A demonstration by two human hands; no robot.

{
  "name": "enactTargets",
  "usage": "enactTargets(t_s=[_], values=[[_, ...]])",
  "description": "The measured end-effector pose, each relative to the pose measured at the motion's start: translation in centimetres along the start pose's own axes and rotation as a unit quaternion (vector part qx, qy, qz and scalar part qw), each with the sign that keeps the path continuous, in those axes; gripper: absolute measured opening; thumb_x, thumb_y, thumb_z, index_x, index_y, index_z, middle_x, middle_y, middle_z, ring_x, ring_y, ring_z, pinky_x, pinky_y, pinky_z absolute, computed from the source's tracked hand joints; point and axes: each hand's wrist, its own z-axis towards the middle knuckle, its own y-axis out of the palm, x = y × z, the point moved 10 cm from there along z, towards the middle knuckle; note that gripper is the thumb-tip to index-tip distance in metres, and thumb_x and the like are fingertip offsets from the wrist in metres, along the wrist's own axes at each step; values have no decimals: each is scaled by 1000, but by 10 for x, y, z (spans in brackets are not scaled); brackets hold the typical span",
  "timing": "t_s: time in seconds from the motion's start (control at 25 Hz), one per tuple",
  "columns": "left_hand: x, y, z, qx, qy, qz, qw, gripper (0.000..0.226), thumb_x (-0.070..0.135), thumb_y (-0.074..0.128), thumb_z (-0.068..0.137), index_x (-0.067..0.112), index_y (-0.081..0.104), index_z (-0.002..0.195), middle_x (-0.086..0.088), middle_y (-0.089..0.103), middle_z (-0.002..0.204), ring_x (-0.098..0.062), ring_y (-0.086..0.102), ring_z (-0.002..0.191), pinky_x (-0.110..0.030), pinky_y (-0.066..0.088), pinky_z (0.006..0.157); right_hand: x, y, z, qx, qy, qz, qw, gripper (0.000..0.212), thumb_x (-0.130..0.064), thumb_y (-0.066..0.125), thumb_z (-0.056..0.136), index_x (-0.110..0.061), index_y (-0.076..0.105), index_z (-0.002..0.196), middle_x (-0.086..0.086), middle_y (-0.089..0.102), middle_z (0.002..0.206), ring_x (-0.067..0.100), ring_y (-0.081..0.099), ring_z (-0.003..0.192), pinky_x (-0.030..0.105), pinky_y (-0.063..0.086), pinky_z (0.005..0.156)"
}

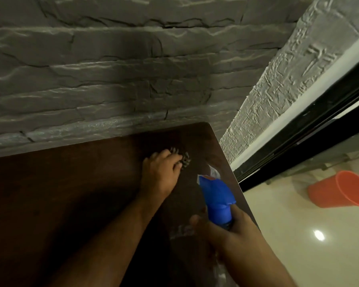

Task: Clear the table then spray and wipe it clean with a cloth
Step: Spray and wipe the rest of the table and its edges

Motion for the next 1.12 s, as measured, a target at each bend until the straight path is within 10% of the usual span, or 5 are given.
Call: enactTargets(t_s=[0.32,0.52,0.8,0.92,1.12], values=[[-54,-24,53,56,-132,38,989,29,36,50,93,28,61,118,-4,61,117,-28,56,105,-40,43,85,9,-11,-14,12,-18,-10,1000,30,-28,84,71,-40,57,79,-20,71,70,-5,67,66,10,47,63],[-2,-3,-38,9,10,2,1000,31,39,48,92,33,60,120,6,60,111,-16,57,99,-36,45,83,4,5,-18,-22,-19,-25,999,36,-27,82,75,-46,53,84,-14,68,90,1,66,83,12,45,72],[-66,-27,30,87,-151,16,985,32,36,51,93,25,62,121,-4,60,118,-26,57,104,-42,45,85,-5,8,-11,-5,-32,-32,999,29,-43,84,61,-43,64,82,-2,71,80,13,69,71,34,57,79],[-25,-7,38,38,-122,-20,992,35,38,49,94,27,59,125,-2,57,122,-26,54,108,-42,43,88,-2,18,-6,-39,-7,-20,999,28,-32,81,75,-34,58,89,-2,65,74,10,63,56,29,56,63],[-56,-33,-71,71,-97,-1,993,28,35,59,88,28,67,114,2,62,102,-20,59,91,-39,44,78,-3,15,-2,-35,1,-51,998,29,-36,83,71,-39,58,85,-4,68,87,11,66,79,28,52,80]])
